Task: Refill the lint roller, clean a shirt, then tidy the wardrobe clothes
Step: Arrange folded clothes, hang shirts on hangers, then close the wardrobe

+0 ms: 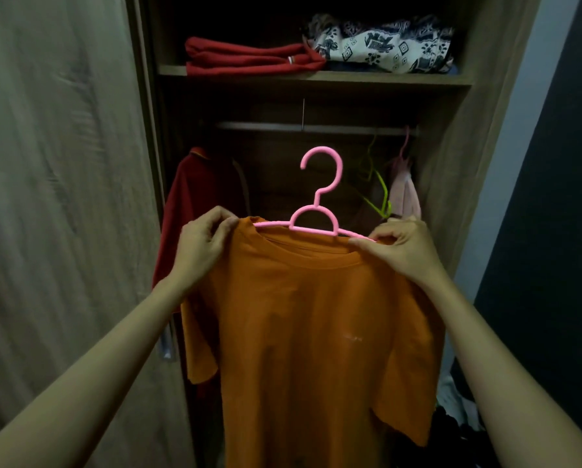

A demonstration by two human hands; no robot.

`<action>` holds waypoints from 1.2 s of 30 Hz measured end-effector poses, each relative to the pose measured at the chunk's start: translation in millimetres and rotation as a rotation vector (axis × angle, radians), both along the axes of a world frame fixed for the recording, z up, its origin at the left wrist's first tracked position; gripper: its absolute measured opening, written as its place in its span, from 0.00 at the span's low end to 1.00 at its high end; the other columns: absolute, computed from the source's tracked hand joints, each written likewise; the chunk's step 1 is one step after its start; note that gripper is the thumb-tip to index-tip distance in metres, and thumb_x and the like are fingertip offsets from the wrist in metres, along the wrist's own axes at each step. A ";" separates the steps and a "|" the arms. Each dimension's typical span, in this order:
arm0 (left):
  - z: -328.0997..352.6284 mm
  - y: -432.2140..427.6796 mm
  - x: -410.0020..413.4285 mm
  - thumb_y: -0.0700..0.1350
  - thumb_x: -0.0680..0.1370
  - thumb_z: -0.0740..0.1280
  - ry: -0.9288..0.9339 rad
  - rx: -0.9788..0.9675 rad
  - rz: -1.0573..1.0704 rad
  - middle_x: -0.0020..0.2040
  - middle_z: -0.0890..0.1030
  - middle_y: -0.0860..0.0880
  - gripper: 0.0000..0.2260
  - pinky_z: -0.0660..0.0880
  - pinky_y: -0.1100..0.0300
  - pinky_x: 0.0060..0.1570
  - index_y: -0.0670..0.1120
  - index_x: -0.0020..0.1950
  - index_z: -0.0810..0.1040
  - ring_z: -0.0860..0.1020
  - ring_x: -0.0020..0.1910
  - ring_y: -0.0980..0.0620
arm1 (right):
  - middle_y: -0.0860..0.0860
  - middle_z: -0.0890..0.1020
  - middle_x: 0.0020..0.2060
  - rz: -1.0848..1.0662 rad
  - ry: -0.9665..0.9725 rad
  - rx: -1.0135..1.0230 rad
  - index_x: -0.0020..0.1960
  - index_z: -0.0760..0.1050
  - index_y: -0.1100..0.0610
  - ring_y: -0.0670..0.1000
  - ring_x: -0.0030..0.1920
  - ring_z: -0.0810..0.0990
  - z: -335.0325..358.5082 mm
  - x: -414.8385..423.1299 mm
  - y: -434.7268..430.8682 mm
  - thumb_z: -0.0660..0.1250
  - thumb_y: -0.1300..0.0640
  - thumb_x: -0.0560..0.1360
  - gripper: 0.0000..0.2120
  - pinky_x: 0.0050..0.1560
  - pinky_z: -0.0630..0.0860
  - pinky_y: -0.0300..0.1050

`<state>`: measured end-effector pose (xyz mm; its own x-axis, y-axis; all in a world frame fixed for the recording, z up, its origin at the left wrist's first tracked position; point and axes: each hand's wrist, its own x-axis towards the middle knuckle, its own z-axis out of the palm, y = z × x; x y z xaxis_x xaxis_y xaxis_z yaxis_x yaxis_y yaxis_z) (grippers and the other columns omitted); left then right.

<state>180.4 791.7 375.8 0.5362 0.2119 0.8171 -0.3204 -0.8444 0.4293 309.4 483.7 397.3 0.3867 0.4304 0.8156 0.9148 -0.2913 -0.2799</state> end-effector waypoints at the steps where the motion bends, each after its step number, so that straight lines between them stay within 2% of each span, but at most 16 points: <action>1: 3.6 -7.7 4.3 0.49 0.81 0.61 0.046 0.088 0.018 0.43 0.80 0.55 0.05 0.75 0.59 0.45 0.52 0.50 0.76 0.78 0.43 0.58 | 0.39 0.77 0.27 0.001 -0.019 -0.010 0.33 0.82 0.52 0.44 0.30 0.75 -0.3 -0.4 4.0 0.70 0.39 0.69 0.17 0.41 0.66 0.45; 3: 10.3 -29.3 13.3 0.53 0.80 0.62 0.136 0.242 -0.001 0.43 0.81 0.55 0.09 0.75 0.58 0.41 0.50 0.51 0.76 0.79 0.40 0.56 | 0.39 0.75 0.25 0.001 -0.027 -0.036 0.33 0.83 0.55 0.42 0.29 0.73 -0.4 -2.7 13.0 0.69 0.39 0.68 0.19 0.42 0.64 0.44; 6: 16.6 -53.7 23.4 0.52 0.80 0.64 0.176 0.278 -0.072 0.34 0.78 0.54 0.08 0.69 0.61 0.30 0.50 0.53 0.77 0.75 0.30 0.58 | 0.41 0.74 0.25 -0.058 -0.100 -0.112 0.33 0.80 0.51 0.40 0.30 0.72 1.1 -9.1 23.0 0.67 0.36 0.68 0.18 0.45 0.60 0.42; 9: 16.9 -55.0 33.8 0.46 0.80 0.64 0.169 0.312 -0.058 0.30 0.74 0.57 0.08 0.65 0.62 0.29 0.49 0.58 0.79 0.71 0.25 0.59 | 0.42 0.73 0.25 -0.036 -0.056 -0.088 0.48 0.80 0.46 0.44 0.31 0.72 8.2 -27.5 25.2 0.69 0.34 0.66 0.19 0.45 0.61 0.39; 12: 18.6 -58.8 42.3 0.44 0.80 0.65 0.221 0.270 -0.114 0.41 0.83 0.55 0.10 0.75 0.60 0.37 0.49 0.61 0.79 0.79 0.35 0.59 | 0.43 0.71 0.25 0.141 0.013 0.024 0.63 0.72 0.44 0.46 0.28 0.71 18.5 -48.5 27.0 0.73 0.40 0.67 0.27 0.44 0.67 0.37; 14: 24.1 -60.3 43.2 0.42 0.80 0.65 0.195 0.160 -0.168 0.41 0.82 0.59 0.09 0.75 0.67 0.40 0.48 0.58 0.79 0.80 0.39 0.64 | 0.44 0.76 0.34 0.144 0.038 0.011 0.65 0.69 0.43 0.45 0.37 0.75 23.6 -49.2 23.6 0.69 0.39 0.69 0.27 0.48 0.71 0.40; 16: 29.8 -55.6 42.4 0.40 0.79 0.65 0.180 0.087 -0.202 0.36 0.78 0.63 0.07 0.69 0.73 0.35 0.48 0.54 0.80 0.77 0.34 0.67 | 0.43 0.76 0.49 0.024 0.086 -0.112 0.66 0.68 0.40 0.43 0.50 0.75 24.2 -36.9 11.3 0.64 0.35 0.70 0.26 0.56 0.73 0.46; 18: 33.9 -49.2 40.8 0.40 0.79 0.65 0.184 0.061 -0.223 0.33 0.78 0.59 0.07 0.67 0.71 0.31 0.51 0.51 0.80 0.76 0.30 0.63 | 0.44 0.75 0.56 -0.022 0.218 -0.297 0.63 0.70 0.41 0.45 0.56 0.76 21.1 -24.0 -7.8 0.60 0.32 0.71 0.24 0.58 0.74 0.47; 20: 36.5 -43.2 42.1 0.41 0.79 0.66 0.183 0.050 -0.236 0.32 0.78 0.55 0.06 0.67 0.69 0.30 0.52 0.49 0.80 0.74 0.29 0.60 | 0.47 0.80 0.52 0.084 0.427 -0.398 0.57 0.76 0.47 0.47 0.52 0.80 17.7 -22.1 -21.0 0.60 0.35 0.74 0.20 0.55 0.78 0.47; 22: 39.3 -39.8 45.3 0.42 0.79 0.66 0.188 0.049 -0.240 0.33 0.79 0.52 0.05 0.67 0.69 0.29 0.49 0.50 0.81 0.74 0.29 0.59 | 0.51 0.84 0.47 0.201 0.591 -0.357 0.54 0.79 0.53 0.48 0.47 0.83 13.2 -26.6 -24.7 0.61 0.42 0.74 0.18 0.50 0.81 0.45; 26: 40.6 -36.0 49.0 0.45 0.81 0.63 0.259 0.110 -0.252 0.35 0.78 0.51 0.04 0.70 0.65 0.30 0.49 0.54 0.76 0.75 0.30 0.59 | 0.50 0.85 0.46 0.218 0.655 -0.230 0.54 0.79 0.53 0.46 0.46 0.84 3.9 -33.2 -21.7 0.59 0.46 0.75 0.16 0.44 0.78 0.34; 27: 40.0 -34.4 48.6 0.47 0.81 0.61 0.285 0.131 -0.255 0.37 0.78 0.51 0.05 0.72 0.62 0.33 0.50 0.57 0.74 0.77 0.33 0.59 | 0.48 0.85 0.45 0.204 0.663 -0.202 0.54 0.79 0.51 0.45 0.46 0.83 2.6 -32.3 -22.3 0.59 0.46 0.74 0.15 0.43 0.77 0.33; 29: 36.5 -28.7 44.9 0.50 0.81 0.61 0.308 0.161 -0.250 0.48 0.80 0.52 0.15 0.76 0.63 0.46 0.51 0.68 0.68 0.79 0.46 0.59 | 0.44 0.85 0.43 0.185 0.688 -0.141 0.52 0.78 0.47 0.43 0.45 0.83 3.5 -32.1 -25.9 0.60 0.45 0.73 0.13 0.41 0.77 0.31; 32: 26.1 -10.1 37.6 0.52 0.80 0.62 0.173 0.253 -0.080 0.66 0.74 0.50 0.24 0.68 0.60 0.66 0.50 0.75 0.62 0.71 0.66 0.57 | 0.45 0.84 0.43 0.118 0.686 -0.078 0.51 0.78 0.45 0.46 0.46 0.83 7.7 -30.8 -31.6 0.60 0.44 0.71 0.13 0.43 0.76 0.36; 34: 19.0 7.5 32.5 0.52 0.80 0.62 0.026 0.292 0.103 0.71 0.70 0.49 0.24 0.64 0.52 0.70 0.49 0.75 0.63 0.67 0.71 0.54 | 0.46 0.83 0.46 0.105 0.657 -0.023 0.51 0.78 0.45 0.46 0.47 0.81 12.0 -33.8 -29.4 0.62 0.47 0.73 0.09 0.45 0.74 0.39; 36: 15.0 29.1 29.2 0.51 0.80 0.62 -0.085 0.293 0.267 0.75 0.65 0.48 0.25 0.60 0.50 0.73 0.48 0.76 0.62 0.62 0.74 0.51 | 0.45 0.81 0.45 0.103 0.630 0.048 0.48 0.77 0.45 0.45 0.47 0.79 15.4 -38.9 -20.9 0.63 0.53 0.76 0.06 0.44 0.72 0.38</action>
<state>209.6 820.8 390.9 0.4220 0.0862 0.9025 -0.0973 -0.9854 0.1396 270.5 462.9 412.6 0.7568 0.4601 0.4642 0.5929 -0.1844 -0.7839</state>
